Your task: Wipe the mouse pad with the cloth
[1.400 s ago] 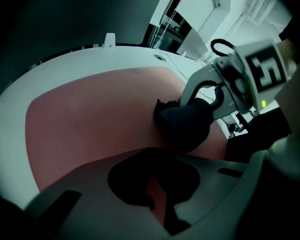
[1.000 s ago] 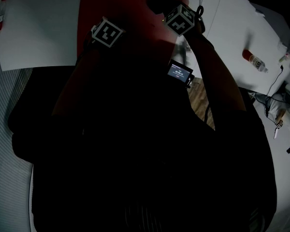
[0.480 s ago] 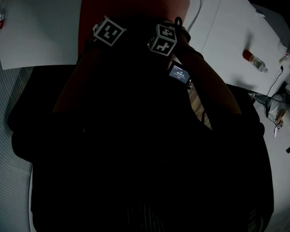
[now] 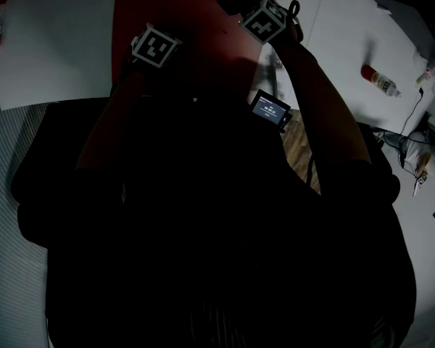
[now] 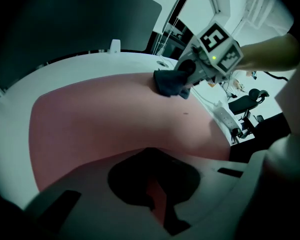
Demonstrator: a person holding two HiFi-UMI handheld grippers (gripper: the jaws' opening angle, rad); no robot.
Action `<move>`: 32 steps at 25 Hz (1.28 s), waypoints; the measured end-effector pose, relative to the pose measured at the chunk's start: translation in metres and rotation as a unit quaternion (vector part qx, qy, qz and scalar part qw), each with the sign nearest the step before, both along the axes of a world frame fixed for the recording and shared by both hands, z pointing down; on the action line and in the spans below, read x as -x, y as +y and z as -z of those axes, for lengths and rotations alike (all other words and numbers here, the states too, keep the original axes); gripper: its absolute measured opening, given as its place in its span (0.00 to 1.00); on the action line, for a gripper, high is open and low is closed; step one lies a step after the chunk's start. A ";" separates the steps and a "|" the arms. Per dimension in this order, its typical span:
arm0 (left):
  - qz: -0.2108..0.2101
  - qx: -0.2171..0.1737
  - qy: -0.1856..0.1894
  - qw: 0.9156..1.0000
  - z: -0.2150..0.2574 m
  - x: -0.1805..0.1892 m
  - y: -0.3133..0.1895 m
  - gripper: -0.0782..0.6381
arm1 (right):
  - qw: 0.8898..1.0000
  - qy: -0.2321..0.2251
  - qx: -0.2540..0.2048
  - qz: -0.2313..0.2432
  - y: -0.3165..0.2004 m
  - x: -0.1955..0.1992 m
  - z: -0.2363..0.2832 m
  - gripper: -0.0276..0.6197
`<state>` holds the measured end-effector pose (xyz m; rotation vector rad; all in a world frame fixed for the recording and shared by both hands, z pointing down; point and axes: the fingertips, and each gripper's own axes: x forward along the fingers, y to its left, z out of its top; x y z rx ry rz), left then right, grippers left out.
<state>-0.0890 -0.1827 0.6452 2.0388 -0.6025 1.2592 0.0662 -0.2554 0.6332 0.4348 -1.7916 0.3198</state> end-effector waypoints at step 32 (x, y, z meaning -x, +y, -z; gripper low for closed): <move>0.179 -0.175 0.340 0.906 0.314 -0.096 0.017 0.12 | 0.831 -0.504 -0.068 -0.226 0.131 -0.057 0.321 0.14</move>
